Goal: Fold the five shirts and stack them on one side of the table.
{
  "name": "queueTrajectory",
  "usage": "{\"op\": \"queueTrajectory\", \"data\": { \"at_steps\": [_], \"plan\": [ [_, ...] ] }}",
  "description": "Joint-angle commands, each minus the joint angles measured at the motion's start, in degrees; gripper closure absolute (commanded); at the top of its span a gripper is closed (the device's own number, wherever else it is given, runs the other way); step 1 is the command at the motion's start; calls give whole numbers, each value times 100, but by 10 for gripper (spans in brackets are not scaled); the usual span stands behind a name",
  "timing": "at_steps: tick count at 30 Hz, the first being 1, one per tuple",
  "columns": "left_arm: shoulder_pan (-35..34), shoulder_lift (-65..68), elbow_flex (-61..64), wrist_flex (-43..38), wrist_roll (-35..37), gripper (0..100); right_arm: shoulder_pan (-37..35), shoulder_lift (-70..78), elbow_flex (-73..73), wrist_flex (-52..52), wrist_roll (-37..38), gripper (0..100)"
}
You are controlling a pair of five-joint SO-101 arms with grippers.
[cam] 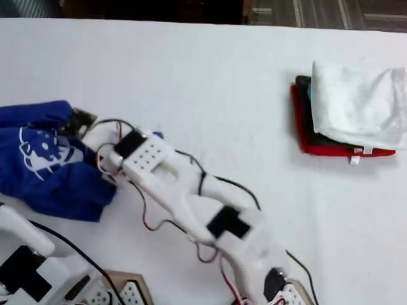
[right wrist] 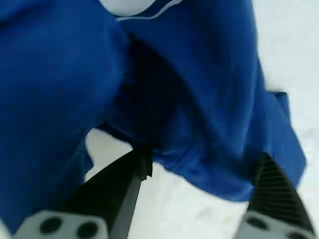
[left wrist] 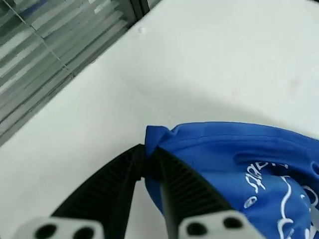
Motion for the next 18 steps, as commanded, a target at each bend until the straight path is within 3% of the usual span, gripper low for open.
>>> {"op": "queueTrajectory", "data": {
  "at_steps": [1, 3, 5, 11, 15, 18],
  "plan": [
    [-88, -35, 31, -123, -62, 970, 338, 778, -932, 48, 0, 835],
    [-88, -53, 31, -97, -62, 970, 637, 1218, -1398, 145, 0, 988],
    [-70, -70, 31, -79, -62, 970, 980, 1543, -1952, 453, 0, 948],
    [273, -70, -4, 396, -62, 970, 2211, 2026, -3965, 1059, 0, 979],
    [1002, -79, -22, 879, -26, 972, 2818, 2044, -5231, 1305, 114, 979],
    [1670, -88, -31, 923, -18, 972, 3143, 2026, -5996, 1455, 756, 979]
  ]
}}
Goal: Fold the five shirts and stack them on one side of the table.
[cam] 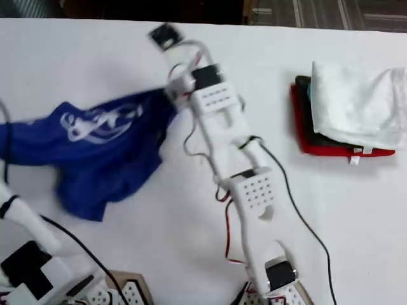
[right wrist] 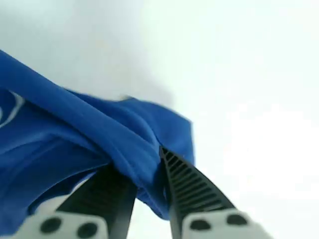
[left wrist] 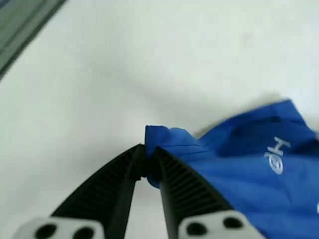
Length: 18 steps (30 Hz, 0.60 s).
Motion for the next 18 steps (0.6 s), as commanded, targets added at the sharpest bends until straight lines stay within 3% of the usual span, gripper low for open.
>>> {"op": "queueTrajectory", "data": {
  "at_steps": [1, 6, 10, 16, 18],
  "plan": [
    [862, -114, -110, 53, -9, 972, 409, -127, -1116, 189, 633, 979],
    [1996, -615, -347, 53, 440, 972, 919, -127, -1987, 382, 1389, 979],
    [2567, -1099, -488, 9, 747, 972, 1200, -4, -2013, 92, 1433, 978],
    [2497, -1002, -145, 0, 747, 972, 1402, 497, -1609, -567, 1433, 969],
    [2382, -870, 198, -141, 747, 972, 1402, 558, -1653, -444, 1433, 916]
  ]
}}
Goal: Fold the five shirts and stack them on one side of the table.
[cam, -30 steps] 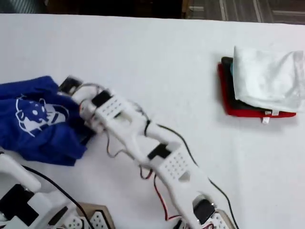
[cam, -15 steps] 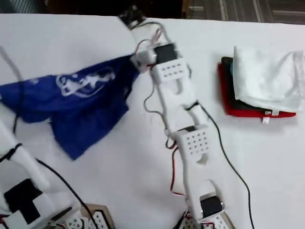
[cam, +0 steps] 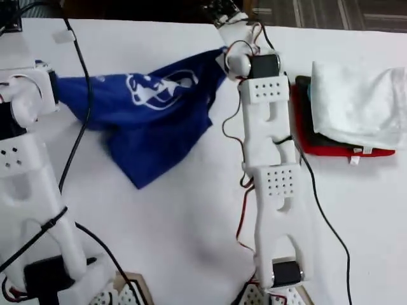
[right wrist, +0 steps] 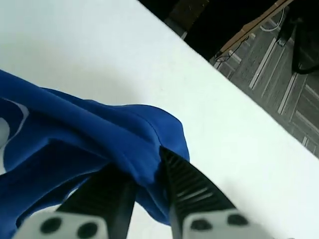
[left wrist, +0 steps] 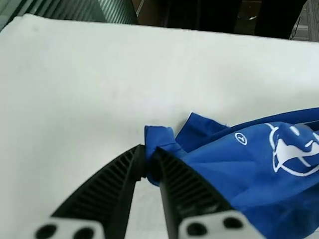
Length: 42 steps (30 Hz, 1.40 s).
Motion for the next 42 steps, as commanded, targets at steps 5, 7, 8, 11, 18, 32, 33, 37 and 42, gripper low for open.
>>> {"op": "queueTrajectory", "data": {
  "at_steps": [5, 7, 8, 11, 18, 32, 33, 37, 42],
  "plan": [
    [-396, 316, 1429, -1099, 88, 972, 31, -382, -774, 919, 35, 809],
    [-431, 343, 1868, -1591, 97, 972, -110, -637, -888, 1516, 26, 814],
    [-448, 343, 2044, -1873, 97, 972, -224, -787, -853, 1842, 26, 820],
    [-563, 378, 2440, -2769, 70, 972, -673, -1068, -677, 2466, -35, 844],
    [-1275, 396, 3073, -4800, 62, 970, -1666, -1692, 519, 2440, -941, 910],
    [-1591, 396, 3855, -5486, -422, 969, -4066, -2484, 3622, 2281, -1486, 831],
    [-1591, 396, 3855, -5495, -422, 969, -4119, -2440, 3684, 2193, -1503, 831],
    [-1600, 396, 3820, -5495, -422, 969, -4136, -2141, 3991, 1982, -1512, 831],
    [-1600, 396, 3820, -5495, -422, 969, -4145, -1745, 4246, 1648, -1662, 831]
  ]
}}
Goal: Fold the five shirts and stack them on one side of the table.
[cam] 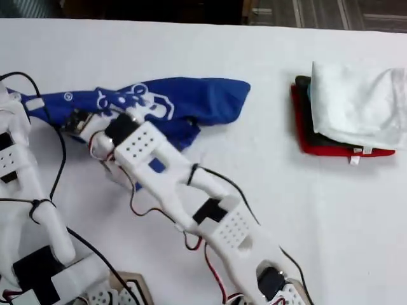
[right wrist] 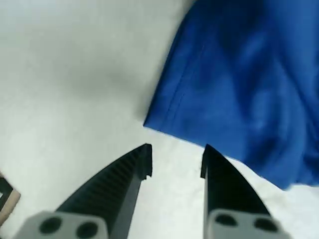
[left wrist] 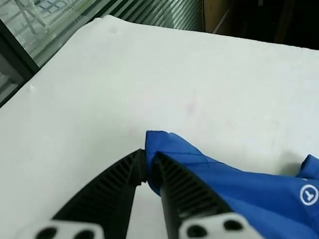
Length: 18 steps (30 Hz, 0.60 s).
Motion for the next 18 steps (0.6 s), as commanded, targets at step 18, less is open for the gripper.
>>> {"op": "queueTrajectory", "data": {
  "at_steps": [18],
  "plan": [
    [-747, -44, -75, -149, 888, 970, -66, 338, 0, -119, -580, 831]
  ]
}}
